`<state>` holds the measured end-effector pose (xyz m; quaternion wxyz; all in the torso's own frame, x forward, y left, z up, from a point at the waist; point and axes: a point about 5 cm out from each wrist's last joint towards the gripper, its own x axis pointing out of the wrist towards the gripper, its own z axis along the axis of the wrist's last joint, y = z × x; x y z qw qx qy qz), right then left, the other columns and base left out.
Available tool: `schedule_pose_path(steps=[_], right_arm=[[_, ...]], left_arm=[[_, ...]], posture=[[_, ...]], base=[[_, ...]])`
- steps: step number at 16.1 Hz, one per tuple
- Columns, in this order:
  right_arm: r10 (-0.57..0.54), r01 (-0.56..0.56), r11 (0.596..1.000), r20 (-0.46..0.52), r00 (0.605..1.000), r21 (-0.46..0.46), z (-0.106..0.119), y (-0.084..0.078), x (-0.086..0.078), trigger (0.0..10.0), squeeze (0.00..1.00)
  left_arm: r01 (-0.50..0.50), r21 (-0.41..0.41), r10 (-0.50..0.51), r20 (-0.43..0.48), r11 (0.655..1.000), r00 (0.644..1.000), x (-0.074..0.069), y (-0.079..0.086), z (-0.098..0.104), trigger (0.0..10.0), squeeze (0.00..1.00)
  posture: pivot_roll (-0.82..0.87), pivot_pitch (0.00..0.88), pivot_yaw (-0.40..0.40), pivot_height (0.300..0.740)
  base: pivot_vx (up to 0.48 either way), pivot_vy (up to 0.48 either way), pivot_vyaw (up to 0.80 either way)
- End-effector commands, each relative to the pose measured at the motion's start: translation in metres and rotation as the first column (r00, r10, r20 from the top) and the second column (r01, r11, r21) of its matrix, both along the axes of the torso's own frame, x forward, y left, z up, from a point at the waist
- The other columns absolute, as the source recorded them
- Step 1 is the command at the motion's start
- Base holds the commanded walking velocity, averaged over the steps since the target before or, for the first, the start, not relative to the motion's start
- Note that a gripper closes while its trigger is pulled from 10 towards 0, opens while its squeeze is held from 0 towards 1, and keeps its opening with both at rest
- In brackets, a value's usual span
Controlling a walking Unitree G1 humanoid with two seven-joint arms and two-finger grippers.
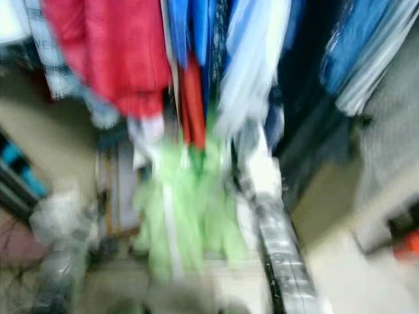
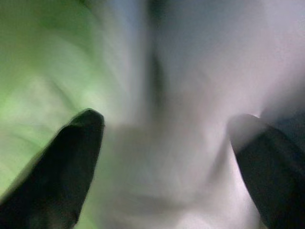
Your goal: Clean up the room
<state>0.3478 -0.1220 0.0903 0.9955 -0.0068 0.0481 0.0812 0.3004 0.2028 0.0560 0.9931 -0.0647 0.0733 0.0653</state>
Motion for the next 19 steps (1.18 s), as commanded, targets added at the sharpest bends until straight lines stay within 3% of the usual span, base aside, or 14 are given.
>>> schedule_pose_path(steps=[1,4,7,9,11,13,15,18,19], right_arm=[[0.006,-0.007,1.000,0.022,1.000,0.028,-0.006,-0.008,-0.011,10.0,0.00],[-0.028,0.028,1.000,-0.004,1.000,-0.005,-0.008,-0.012,-0.010,10.0,0.00],[-0.018,0.018,1.000,0.000,1.000,0.006,-0.008,-0.012,-0.013,10.0,0.00],[-0.013,0.012,1.000,0.013,1.000,0.021,-0.002,-0.016,-0.022,10.0,0.00],[0.060,-0.055,0.997,0.113,0.992,-0.049,0.016,-0.022,-0.049,10.0,0.00],[0.094,-0.084,0.994,0.148,0.985,-0.073,0.023,-0.025,-0.064,10.0,0.00],[0.164,-0.137,0.983,0.249,0.955,-0.121,0.042,-0.029,-0.091,10.0,0.00],[0.195,-0.141,0.974,0.334,0.922,-0.178,0.059,-0.023,-0.087,10.0,0.00],[0.123,-0.080,0.985,0.300,0.946,-0.151,0.054,-0.023,-0.079,10.0,0.00]], left_arm=[[0.014,0.017,-0.014,0.016,1.000,1.000,-0.015,-0.006,0.002,10.0,0.00],[-0.018,0.047,0.015,0.047,0.999,0.999,-0.014,-0.005,0.009,10.0,0.00],[0.023,0.072,-0.028,0.068,0.997,0.997,-0.017,-0.015,0.011,10.0,0.00],[0.050,0.100,-0.058,0.078,0.994,0.995,-0.030,-0.015,0.017,10.0,0.00],[0.111,0.117,-0.123,0.096,0.987,0.988,-0.056,-0.022,0.032,10.0,0.00],[0.155,0.133,-0.168,0.091,0.979,0.982,-0.067,-0.027,0.038,10.0,0.00],[0.165,0.110,-0.179,0.126,0.980,0.976,-0.079,-0.032,0.054,10.0,0.00],[0.139,0.119,-0.159,0.174,0.983,0.972,-0.074,-0.035,0.072,10.0,0.00],[0.133,0.157,-0.159,0.163,0.979,0.974,-0.072,-0.035,0.068,10.0,0.00]], posture=[[0.07,0.005,-0.066,0.740],[0.08,0.005,-0.066,0.740],[0.07,0.003,-0.066,0.740],[0.07,0.005,-0.062,0.740],[0.07,0.013,-0.056,0.740],[0.07,0.028,-0.050,0.740],[0.06,0.035,-0.040,0.740],[0.06,0.036,-0.028,0.740],[0.06,0.027,-0.027,0.740]], base=[[0.000,0.000,0.00],[0.000,0.000,0.00],[0.000,0.000,0.00],[0.000,0.000,0.00],[0.000,0.000,0.00],[0.000,0.000,0.00],[0.000,0.000,0.00],[0.000,0.000,0.00],[0.000,0.000,0.00]])
